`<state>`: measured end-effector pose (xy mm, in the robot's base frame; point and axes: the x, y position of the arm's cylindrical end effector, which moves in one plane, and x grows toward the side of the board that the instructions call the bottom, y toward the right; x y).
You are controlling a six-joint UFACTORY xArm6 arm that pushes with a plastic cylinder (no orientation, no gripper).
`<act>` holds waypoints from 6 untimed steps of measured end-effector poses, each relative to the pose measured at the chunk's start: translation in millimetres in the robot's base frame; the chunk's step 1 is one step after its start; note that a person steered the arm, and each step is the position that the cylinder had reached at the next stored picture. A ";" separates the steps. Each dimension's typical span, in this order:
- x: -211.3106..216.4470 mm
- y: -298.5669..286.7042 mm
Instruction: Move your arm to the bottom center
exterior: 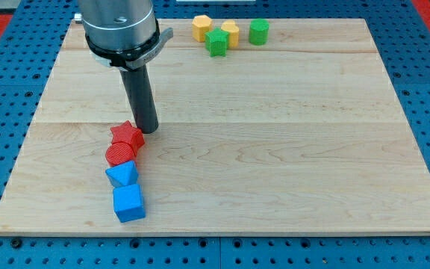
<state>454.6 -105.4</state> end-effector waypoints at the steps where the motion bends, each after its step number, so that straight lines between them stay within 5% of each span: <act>1: 0.0 0.0; 3: -9.1 -0.6; 5: -18.1 113.5; 6: 51.7 143.5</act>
